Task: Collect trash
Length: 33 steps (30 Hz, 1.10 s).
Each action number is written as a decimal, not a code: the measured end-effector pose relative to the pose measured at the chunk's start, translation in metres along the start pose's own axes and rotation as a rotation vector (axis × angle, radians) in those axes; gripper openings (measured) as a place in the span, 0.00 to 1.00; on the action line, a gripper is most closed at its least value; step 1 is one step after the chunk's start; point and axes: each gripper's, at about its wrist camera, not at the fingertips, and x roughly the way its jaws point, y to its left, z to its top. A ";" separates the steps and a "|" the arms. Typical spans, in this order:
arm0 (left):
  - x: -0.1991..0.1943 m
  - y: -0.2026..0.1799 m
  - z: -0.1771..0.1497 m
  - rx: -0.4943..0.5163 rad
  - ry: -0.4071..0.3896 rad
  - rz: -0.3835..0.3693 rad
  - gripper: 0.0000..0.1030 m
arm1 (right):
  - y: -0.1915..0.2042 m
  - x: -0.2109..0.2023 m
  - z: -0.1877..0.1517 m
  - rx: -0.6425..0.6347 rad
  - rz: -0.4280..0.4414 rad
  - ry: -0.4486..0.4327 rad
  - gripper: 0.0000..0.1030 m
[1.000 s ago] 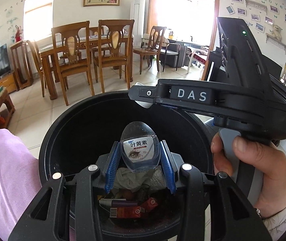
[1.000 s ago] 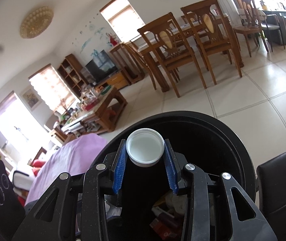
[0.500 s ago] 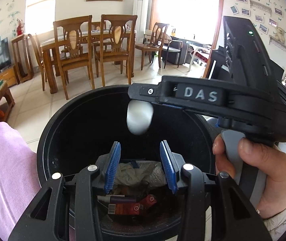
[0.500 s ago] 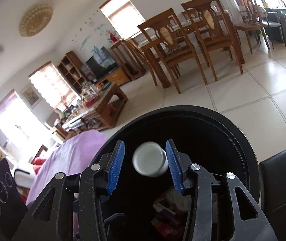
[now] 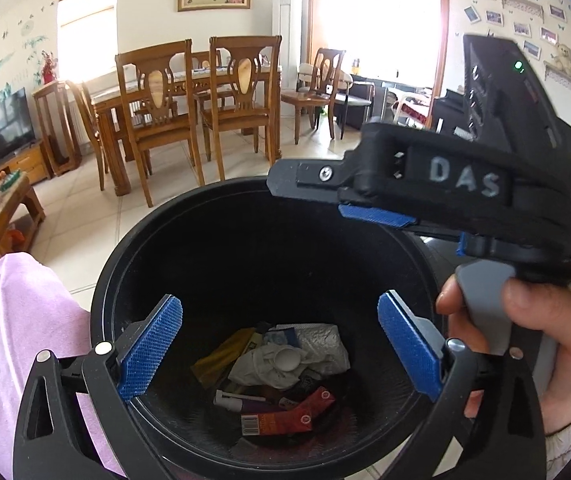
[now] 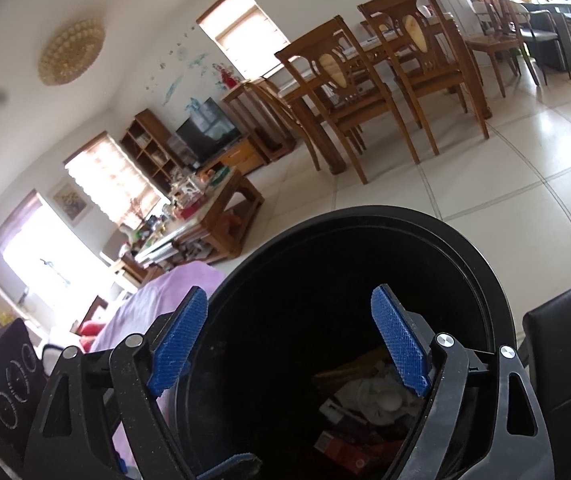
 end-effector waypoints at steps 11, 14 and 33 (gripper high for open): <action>-0.003 0.000 0.000 -0.006 0.003 -0.002 0.95 | 0.002 -0.013 -0.004 -0.007 -0.026 0.000 0.94; -0.005 0.001 0.000 -0.007 -0.004 -0.007 0.95 | 0.003 -0.016 -0.006 -0.006 -0.034 0.001 0.94; -0.066 0.009 -0.008 -0.014 -0.093 -0.012 0.95 | 0.026 -0.043 -0.009 0.008 -0.045 -0.051 0.94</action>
